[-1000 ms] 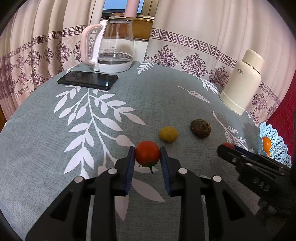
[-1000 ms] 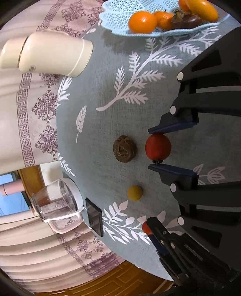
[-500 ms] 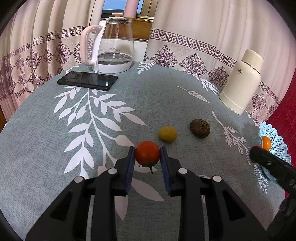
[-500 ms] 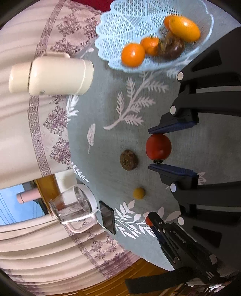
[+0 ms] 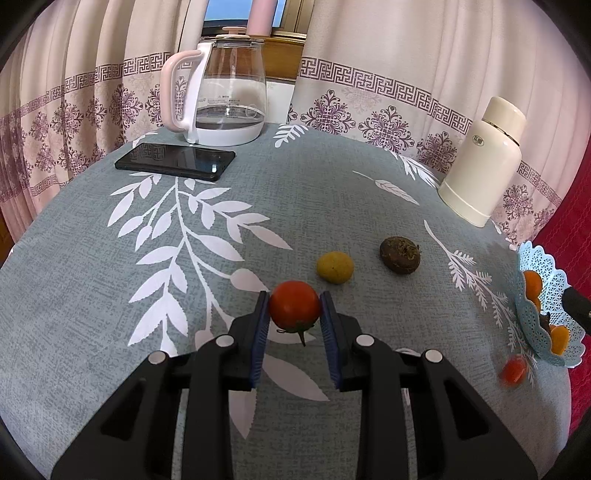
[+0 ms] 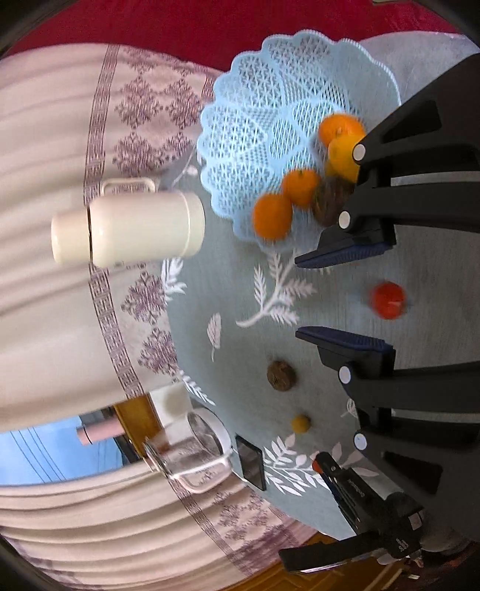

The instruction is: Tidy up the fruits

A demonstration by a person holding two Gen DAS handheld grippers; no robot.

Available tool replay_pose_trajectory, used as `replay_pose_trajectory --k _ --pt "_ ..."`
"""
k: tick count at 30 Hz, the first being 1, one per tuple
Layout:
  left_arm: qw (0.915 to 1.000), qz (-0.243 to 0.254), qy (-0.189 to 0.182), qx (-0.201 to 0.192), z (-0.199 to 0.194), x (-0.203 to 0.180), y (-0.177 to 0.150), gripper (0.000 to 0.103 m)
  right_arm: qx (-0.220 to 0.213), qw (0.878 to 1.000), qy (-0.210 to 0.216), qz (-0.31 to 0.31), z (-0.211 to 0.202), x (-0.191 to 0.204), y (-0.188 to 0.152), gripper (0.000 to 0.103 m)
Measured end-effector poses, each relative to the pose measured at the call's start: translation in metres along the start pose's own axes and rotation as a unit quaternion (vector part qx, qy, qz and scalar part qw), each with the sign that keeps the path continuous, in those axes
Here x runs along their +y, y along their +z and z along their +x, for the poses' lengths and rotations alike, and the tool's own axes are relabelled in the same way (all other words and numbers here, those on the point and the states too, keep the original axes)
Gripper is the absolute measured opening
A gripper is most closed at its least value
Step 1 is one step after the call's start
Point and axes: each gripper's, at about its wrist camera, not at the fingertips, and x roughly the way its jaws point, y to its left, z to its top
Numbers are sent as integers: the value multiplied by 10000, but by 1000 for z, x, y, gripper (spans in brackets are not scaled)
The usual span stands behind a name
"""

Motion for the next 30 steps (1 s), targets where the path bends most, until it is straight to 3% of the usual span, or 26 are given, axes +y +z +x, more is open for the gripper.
replay_pose_trajectory --k 7,15,30 --pt "10000 -5 1 0 0 0 0 28 49 9999 -30 115 -12 -12 -17 35" --pt "10000 8 14 -22 -1 -1 0 28 492 9984 231 176 -7 -5 -55 35" --pt "10000 3 19 -22 -2 1 0 28 986 9948 199 130 33 0 -63 40"
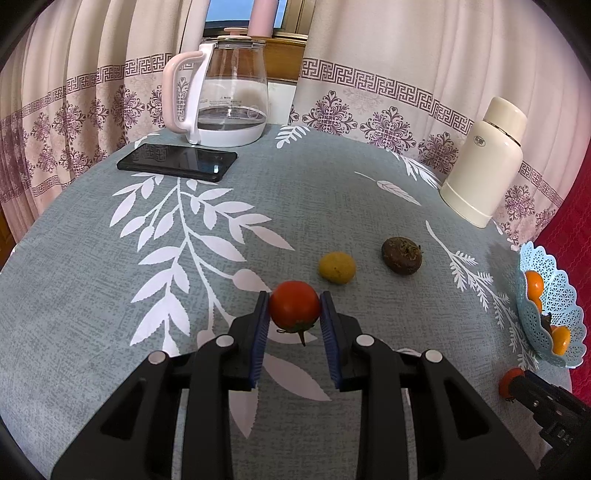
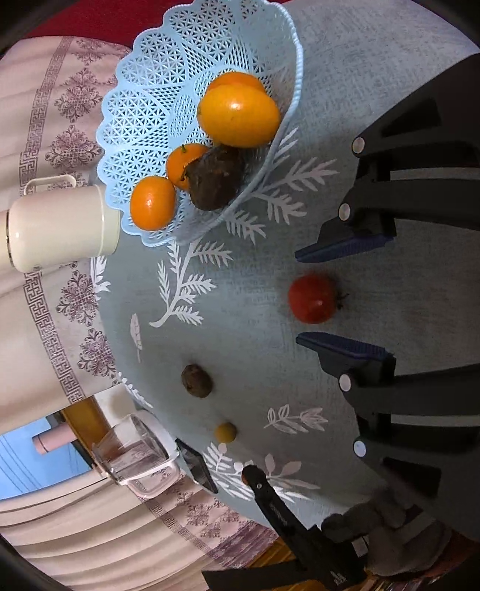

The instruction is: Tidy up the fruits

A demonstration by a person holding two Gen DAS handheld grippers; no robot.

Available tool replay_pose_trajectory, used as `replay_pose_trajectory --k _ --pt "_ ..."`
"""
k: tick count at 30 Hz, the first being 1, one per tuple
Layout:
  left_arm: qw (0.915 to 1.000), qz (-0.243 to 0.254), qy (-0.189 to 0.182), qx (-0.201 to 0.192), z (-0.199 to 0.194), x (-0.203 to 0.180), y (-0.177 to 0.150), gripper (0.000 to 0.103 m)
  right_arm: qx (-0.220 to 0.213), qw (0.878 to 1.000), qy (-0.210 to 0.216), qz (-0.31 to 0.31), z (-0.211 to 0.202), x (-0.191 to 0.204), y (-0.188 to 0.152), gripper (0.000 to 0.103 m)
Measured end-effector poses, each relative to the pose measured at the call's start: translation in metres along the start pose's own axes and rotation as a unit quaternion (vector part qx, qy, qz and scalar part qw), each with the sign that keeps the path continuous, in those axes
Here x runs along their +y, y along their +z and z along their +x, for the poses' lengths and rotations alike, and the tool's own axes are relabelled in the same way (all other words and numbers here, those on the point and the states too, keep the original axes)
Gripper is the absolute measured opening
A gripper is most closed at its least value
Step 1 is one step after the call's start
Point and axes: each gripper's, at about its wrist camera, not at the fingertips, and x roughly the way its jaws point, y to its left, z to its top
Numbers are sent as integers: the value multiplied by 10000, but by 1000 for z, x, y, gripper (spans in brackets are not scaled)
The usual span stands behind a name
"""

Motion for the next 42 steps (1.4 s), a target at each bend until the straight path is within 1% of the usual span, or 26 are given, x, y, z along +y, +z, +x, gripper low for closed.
replay_pose_trajectory --k 7,10,11,16,23,30,36,42 --pt "10000 2 1 2 0 0 0 28 142 9996 -118 -209 12 7 3 38" --pt "10000 1 2 2 0 0 0 28 147 9994 -180 -241 13 8 3 32" --pt "10000 1 3 2 0 0 0 28 150 9994 -176 -251 13 8 3 29" --pt "10000 1 3 2 1 0 0 28 99 9991 -229 -354 9 11 2 28" --pt "10000 5 5 5 1 0 0 28 -197 9991 -158 -347 -14 14 7 28" --pt "10000 9 7 6 1 0 0 28 -582 9979 -176 -228 -44 5 19 28" --pt "10000 10 9 8 1 -1 0 28 -907 9952 -358 -45 -68 -15 31 28" --pt "10000 14 13 13 1 -1 0 28 -1064 9920 -628 256 -77 -43 36 28"
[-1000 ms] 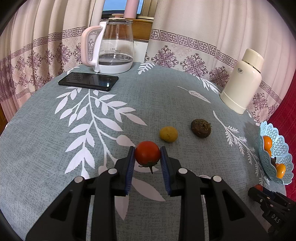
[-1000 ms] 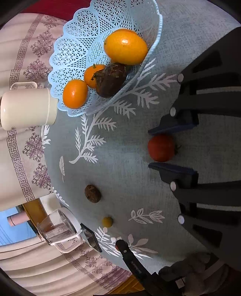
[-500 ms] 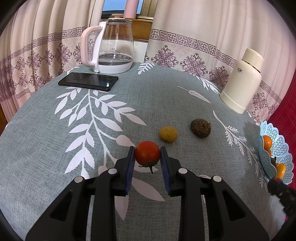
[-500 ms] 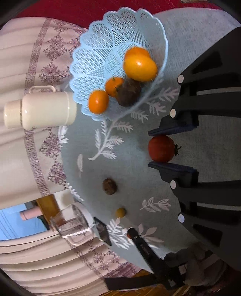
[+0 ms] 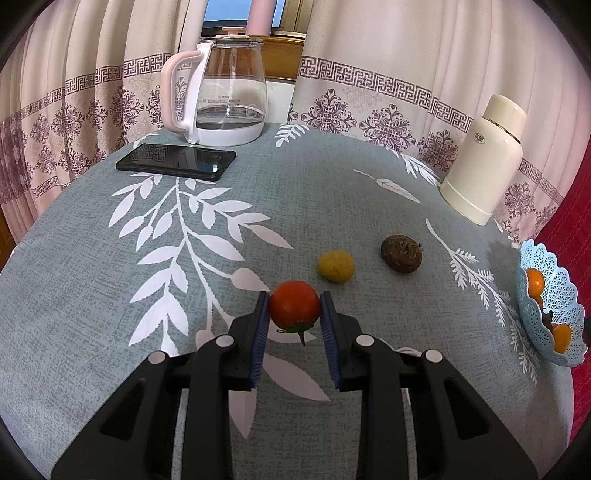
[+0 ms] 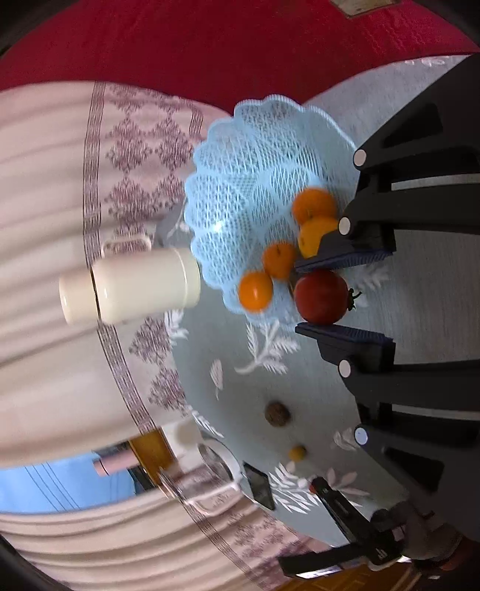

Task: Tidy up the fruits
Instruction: 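Lower the tomato into the blue basket and open the right gripper, then carry the red tomato into the basket and open the left gripper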

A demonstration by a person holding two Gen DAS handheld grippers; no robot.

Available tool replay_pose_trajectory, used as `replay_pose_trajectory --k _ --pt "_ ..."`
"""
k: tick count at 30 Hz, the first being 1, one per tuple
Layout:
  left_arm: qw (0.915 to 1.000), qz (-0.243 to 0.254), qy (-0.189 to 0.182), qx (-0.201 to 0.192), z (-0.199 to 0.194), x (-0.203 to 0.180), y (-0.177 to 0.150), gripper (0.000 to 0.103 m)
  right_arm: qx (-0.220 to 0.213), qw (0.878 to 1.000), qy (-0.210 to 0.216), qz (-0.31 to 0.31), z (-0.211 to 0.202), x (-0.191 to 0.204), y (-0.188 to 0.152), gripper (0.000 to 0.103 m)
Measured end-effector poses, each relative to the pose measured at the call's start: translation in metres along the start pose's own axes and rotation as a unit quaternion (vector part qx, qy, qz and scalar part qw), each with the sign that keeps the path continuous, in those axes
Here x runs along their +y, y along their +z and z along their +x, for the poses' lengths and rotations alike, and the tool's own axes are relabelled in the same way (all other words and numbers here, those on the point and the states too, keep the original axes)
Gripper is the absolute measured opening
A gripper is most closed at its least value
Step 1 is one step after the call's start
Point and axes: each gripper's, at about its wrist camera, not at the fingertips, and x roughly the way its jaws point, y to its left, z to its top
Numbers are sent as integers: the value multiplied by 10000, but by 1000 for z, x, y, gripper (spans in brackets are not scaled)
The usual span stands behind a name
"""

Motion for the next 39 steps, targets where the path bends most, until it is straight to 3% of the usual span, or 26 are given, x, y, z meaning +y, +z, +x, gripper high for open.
replay_pose_trajectory --k 10,18,19,22,29,33,39 --pt "10000 4 0 0 0 0 0 28 23 9984 -472 324 11 -39 2 28" --pt "10000 7 3 4 0 0 0 28 124 9973 -580 424 21 -50 -3 30" --pt "10000 8 4 5 0 0 0 28 117 9972 -591 446 22 -51 -3 31" --pt "10000 11 5 5 0 0 0 28 59 9969 -594 519 19 -54 -4 47" --pt "10000 37 27 -7 0 -1 -1 28 -175 9964 -555 615 4 -58 -5 48" --pt "10000 67 19 32 0 -3 0 28 -339 9947 -662 711 -9 -63 -10 57" --pt "9994 209 -257 65 -10 -19 2 28 -482 9910 -904 863 -25 -71 -29 59"
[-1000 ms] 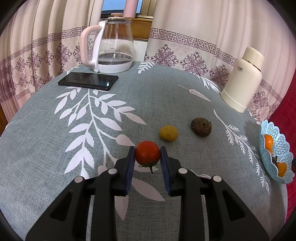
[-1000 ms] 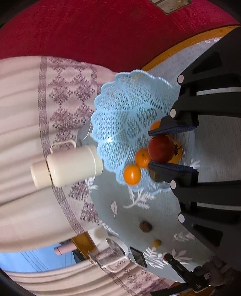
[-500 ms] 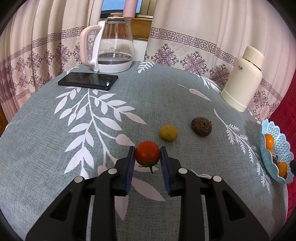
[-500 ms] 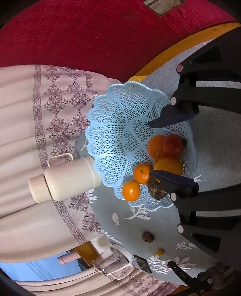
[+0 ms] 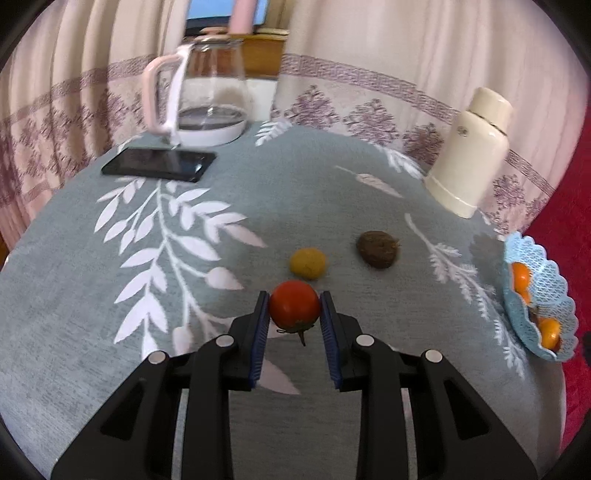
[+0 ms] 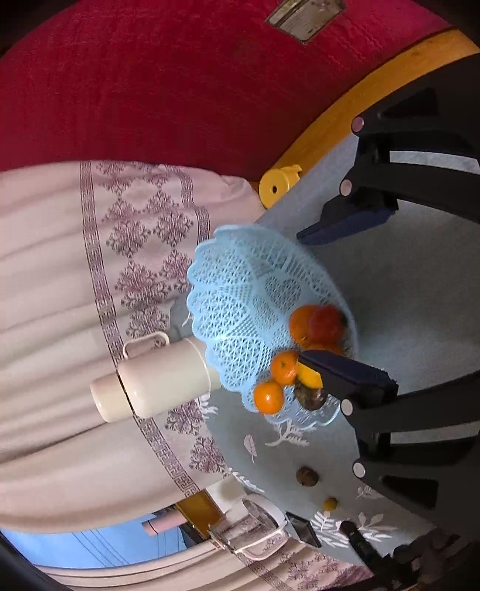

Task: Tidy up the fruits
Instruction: 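Carry the red tomato into the basket and open the left gripper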

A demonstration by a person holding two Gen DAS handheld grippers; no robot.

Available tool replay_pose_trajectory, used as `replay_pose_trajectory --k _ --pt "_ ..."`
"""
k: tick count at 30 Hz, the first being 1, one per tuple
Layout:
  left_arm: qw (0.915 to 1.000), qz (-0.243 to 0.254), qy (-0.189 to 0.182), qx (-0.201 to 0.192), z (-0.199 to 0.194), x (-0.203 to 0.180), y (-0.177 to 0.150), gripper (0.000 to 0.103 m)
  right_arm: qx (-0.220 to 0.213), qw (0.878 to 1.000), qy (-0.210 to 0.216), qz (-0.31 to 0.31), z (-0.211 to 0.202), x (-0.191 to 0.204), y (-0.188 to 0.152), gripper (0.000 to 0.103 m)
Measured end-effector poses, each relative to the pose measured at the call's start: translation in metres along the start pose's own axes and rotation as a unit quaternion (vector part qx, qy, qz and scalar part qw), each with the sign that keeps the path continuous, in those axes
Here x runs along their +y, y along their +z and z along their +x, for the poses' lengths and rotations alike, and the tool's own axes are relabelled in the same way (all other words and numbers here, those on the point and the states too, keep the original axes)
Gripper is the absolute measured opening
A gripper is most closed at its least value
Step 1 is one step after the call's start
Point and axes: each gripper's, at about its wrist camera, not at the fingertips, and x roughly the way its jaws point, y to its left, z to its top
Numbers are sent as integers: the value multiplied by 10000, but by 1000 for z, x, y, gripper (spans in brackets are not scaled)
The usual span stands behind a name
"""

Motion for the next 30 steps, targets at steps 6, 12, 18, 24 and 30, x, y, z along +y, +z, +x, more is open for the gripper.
replay_pose_trajectory --k 6,12,18,24,30 --pt "9982 337 -500 -67 -15 -37 4 28 157 9995 22 256 1 -13 -14 66" --pt "9920 640 -1088 78 -18 -84 6 28 293 9993 147 186 7 -10 -22 70" --pt "9840 859 -1547 224 -15 -125 11 28 355 9989 240 206 11 -10 -27 70" --pt "9767 1119 -1806 290 -9 -159 13 28 395 9982 341 292 12 -13 -29 70" --pt "9693 1414 -1989 313 0 -192 14 28 423 9979 400 277 14 -12 -29 70"
